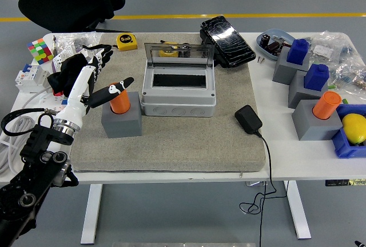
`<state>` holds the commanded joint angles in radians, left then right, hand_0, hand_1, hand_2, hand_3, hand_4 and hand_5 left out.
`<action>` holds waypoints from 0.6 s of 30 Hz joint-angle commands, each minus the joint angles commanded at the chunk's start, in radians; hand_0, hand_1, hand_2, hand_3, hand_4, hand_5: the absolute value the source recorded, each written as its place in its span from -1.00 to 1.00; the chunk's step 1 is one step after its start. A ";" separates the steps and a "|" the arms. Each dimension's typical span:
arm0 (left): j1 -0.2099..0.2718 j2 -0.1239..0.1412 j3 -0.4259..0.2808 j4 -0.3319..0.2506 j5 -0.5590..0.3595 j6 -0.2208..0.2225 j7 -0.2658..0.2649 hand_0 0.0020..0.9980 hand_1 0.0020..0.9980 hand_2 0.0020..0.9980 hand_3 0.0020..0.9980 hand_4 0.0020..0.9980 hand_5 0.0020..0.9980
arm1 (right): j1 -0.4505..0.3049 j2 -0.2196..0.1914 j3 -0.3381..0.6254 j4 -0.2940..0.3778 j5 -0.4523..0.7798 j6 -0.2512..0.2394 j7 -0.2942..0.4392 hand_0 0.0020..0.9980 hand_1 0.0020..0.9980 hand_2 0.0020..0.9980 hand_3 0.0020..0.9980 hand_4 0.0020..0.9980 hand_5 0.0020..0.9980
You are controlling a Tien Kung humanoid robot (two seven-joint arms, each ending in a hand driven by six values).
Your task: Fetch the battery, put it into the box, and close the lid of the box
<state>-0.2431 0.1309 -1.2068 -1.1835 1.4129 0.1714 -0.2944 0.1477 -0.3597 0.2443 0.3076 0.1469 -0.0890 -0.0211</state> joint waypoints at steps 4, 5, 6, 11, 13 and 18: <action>-0.002 0.005 0.019 0.010 -0.005 0.006 -0.010 0.89 0.92 0.97 0.79 1.00 -0.40 | 0.001 -0.001 -0.001 0.000 0.001 0.001 0.000 0.16 0.26 0.32 0.11 0.90 -0.03; -0.002 0.006 0.024 0.013 -0.008 0.007 -0.012 0.89 0.92 0.97 0.79 1.00 -0.40 | 0.001 -0.001 -0.001 0.000 0.002 0.001 0.000 0.16 0.26 0.32 0.11 0.90 -0.03; -0.003 0.007 0.030 0.015 -0.013 0.007 -0.015 0.89 0.92 0.97 0.79 1.00 -0.40 | 0.000 -0.001 -0.001 0.000 0.002 0.001 0.000 0.16 0.26 0.32 0.11 0.90 -0.03; -0.008 0.007 0.065 0.031 -0.045 0.014 -0.035 0.81 0.87 0.95 0.77 1.00 -0.44 | 0.001 0.000 -0.002 0.000 0.003 0.003 0.001 0.16 0.26 0.32 0.11 0.90 -0.03; -0.011 0.003 0.079 0.044 -0.055 0.020 -0.044 0.81 0.87 0.95 0.77 1.00 -0.44 | 0.001 0.001 0.000 0.000 0.002 0.003 0.001 0.16 0.26 0.32 0.11 0.90 -0.03; -0.020 0.000 0.105 0.071 -0.086 0.035 -0.065 0.77 0.81 0.88 0.75 1.00 -0.48 | 0.002 0.001 0.000 0.000 0.001 0.003 0.001 0.16 0.26 0.32 0.11 0.91 -0.03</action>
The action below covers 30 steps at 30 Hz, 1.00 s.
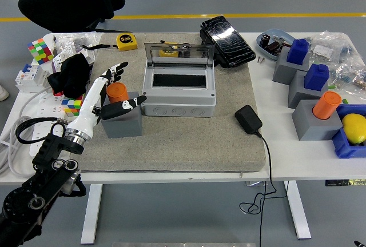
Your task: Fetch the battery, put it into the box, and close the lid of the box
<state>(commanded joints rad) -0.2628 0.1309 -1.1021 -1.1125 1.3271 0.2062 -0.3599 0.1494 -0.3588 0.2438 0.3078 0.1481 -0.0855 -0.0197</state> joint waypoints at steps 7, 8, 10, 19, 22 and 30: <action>-0.010 0.003 0.025 0.034 -0.048 0.022 -0.034 0.72 0.74 0.80 0.73 1.00 -0.53 | -0.002 0.000 -0.004 -0.001 0.003 0.000 -0.001 0.16 0.26 0.32 0.11 0.91 -0.03; -0.011 0.002 0.027 0.038 -0.053 0.025 -0.039 0.50 0.50 0.56 0.55 1.00 -0.74 | -0.001 0.000 -0.004 -0.001 0.003 0.001 -0.001 0.16 0.26 0.32 0.11 0.91 -0.03; -0.014 -0.001 0.033 0.048 -0.077 0.031 -0.054 0.50 0.50 0.56 0.55 1.00 -0.74 | -0.001 0.000 -0.003 -0.001 0.003 0.001 -0.001 0.16 0.26 0.32 0.11 0.91 -0.03; -0.022 -0.013 0.055 0.077 -0.134 0.044 -0.102 0.15 0.21 0.32 0.37 1.00 -0.97 | 0.000 0.001 -0.001 0.000 0.001 0.000 -0.001 0.16 0.26 0.32 0.11 0.91 -0.03; -0.025 -0.021 0.057 0.082 -0.145 0.047 -0.117 -0.14 -0.04 0.07 0.15 1.00 -1.00 | -0.001 0.002 -0.001 -0.001 0.002 -0.001 0.001 0.16 0.26 0.32 0.11 0.91 -0.03; -0.040 -0.047 0.062 0.109 -0.186 0.063 -0.145 -0.27 -0.35 -0.25 -0.20 1.00 -1.00 | -0.001 0.002 -0.002 0.000 0.002 -0.003 0.007 0.16 0.26 0.32 0.11 0.92 -0.03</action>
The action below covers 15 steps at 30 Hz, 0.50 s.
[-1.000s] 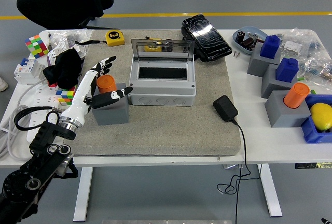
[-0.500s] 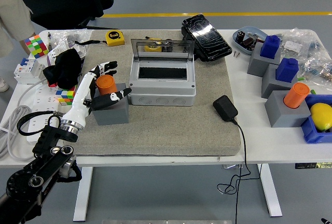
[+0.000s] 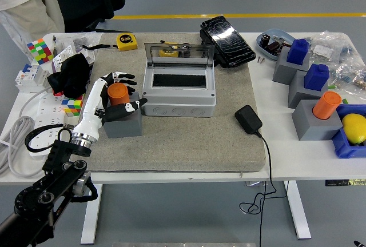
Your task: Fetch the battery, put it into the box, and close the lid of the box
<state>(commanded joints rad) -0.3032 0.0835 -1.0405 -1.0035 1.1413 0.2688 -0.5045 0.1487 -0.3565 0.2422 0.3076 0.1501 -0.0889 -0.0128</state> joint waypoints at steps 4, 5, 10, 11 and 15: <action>-0.013 -0.017 0.001 0.015 -0.018 0.006 -0.016 -0.39 -0.45 -0.45 -0.35 0.86 -1.00 | 0.000 0.001 0.001 0.000 0.001 -0.001 0.002 0.16 0.26 0.32 0.11 0.92 -0.04; -0.015 -0.020 0.000 0.018 -0.022 0.007 -0.019 -0.39 -0.45 -0.45 -0.35 0.86 -1.00 | 0.000 0.001 0.001 0.000 0.001 -0.001 0.003 0.16 0.26 0.32 0.11 0.92 -0.04; -0.027 -0.038 -0.001 0.028 -0.041 0.018 -0.045 -0.49 -0.58 -0.56 -0.45 0.68 -1.00 | 0.000 0.000 0.001 0.000 0.002 -0.005 0.008 0.16 0.26 0.32 0.11 0.92 -0.04; -0.029 -0.040 -0.002 0.031 -0.043 0.020 -0.048 -0.49 -0.58 -0.56 -0.45 0.68 -1.00 | 0.000 0.000 0.001 0.000 0.002 -0.005 0.009 0.16 0.26 0.32 0.11 0.92 -0.04; -0.037 -0.049 -0.003 0.041 -0.050 0.025 -0.059 -0.52 -0.67 -0.62 -0.50 0.55 -1.00 | 0.000 0.001 0.000 0.000 0.003 -0.006 0.013 0.15 0.26 0.32 0.11 0.92 -0.04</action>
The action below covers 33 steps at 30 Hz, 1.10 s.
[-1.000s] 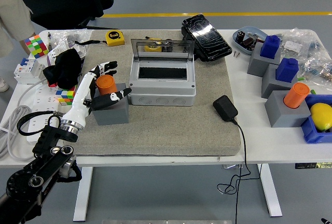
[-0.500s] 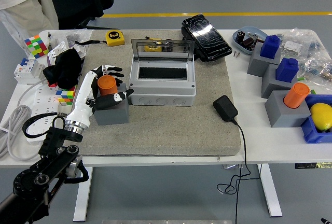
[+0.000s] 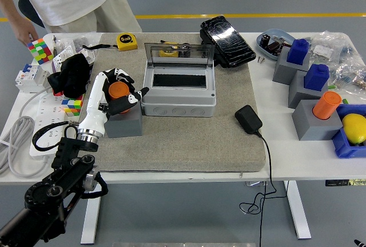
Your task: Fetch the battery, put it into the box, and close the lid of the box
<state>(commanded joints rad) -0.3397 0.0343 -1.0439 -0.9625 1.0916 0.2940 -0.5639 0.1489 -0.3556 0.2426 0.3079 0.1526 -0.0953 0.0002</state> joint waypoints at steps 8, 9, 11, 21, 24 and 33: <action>-0.003 -0.002 -0.001 0.002 -0.014 0.001 -0.011 -0.62 -0.75 -0.65 -0.51 0.51 -1.00 | -0.001 0.000 -0.002 0.000 0.002 -0.002 0.004 0.15 0.26 0.32 0.11 0.92 -0.04; -0.003 -0.001 -0.001 0.001 -0.018 0.000 -0.013 -0.62 -0.75 -0.65 -0.51 0.51 -1.00 | 0.000 0.000 -0.002 0.000 0.002 -0.002 0.005 0.15 0.26 0.32 0.11 0.92 -0.04; -0.003 0.001 -0.002 -0.002 -0.021 -0.004 -0.015 -0.72 -0.82 -0.69 -0.52 0.46 -1.00 | 0.000 0.000 -0.001 0.000 0.002 -0.002 0.005 0.15 0.26 0.32 0.11 0.92 -0.04; 0.000 0.052 -0.018 -0.140 0.099 0.006 0.101 -0.75 -0.84 -0.70 -0.52 0.49 -1.00 | 0.000 -0.001 0.001 0.000 0.001 -0.003 0.009 0.15 0.26 0.31 0.11 0.92 -0.04; -0.013 0.073 -0.014 -0.215 0.183 0.001 0.187 -0.76 -0.84 -0.70 -0.53 0.47 -1.00 | 0.000 -0.001 -0.002 0.000 0.002 -0.003 0.009 0.15 0.25 0.32 0.11 0.92 -0.04; -0.191 0.087 0.152 -0.267 0.441 0.021 0.427 -0.75 -0.85 -0.69 -0.53 0.48 -1.00 | 0.007 -0.006 -0.010 0.001 0.005 -0.004 0.009 0.15 0.25 0.32 0.11 0.92 -0.04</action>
<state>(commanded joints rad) -0.5304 0.1213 -0.8922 -1.2292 1.5328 0.3147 -0.1365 0.1562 -0.3613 0.2323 0.3087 0.1574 -0.0990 0.0095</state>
